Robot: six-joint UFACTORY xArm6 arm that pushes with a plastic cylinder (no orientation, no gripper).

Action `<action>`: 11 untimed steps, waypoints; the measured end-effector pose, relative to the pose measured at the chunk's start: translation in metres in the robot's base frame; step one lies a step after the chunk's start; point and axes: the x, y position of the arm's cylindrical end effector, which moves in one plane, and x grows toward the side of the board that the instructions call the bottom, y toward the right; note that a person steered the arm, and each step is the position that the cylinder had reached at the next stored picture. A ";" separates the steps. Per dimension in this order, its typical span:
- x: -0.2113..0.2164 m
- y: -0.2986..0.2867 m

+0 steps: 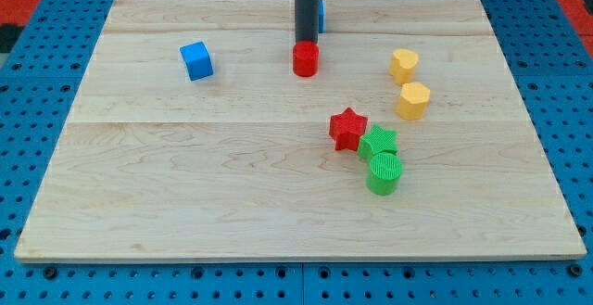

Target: Push red circle towards red star

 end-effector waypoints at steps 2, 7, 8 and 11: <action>0.057 0.000; 0.159 -0.041; 0.151 -0.050; 0.108 -0.028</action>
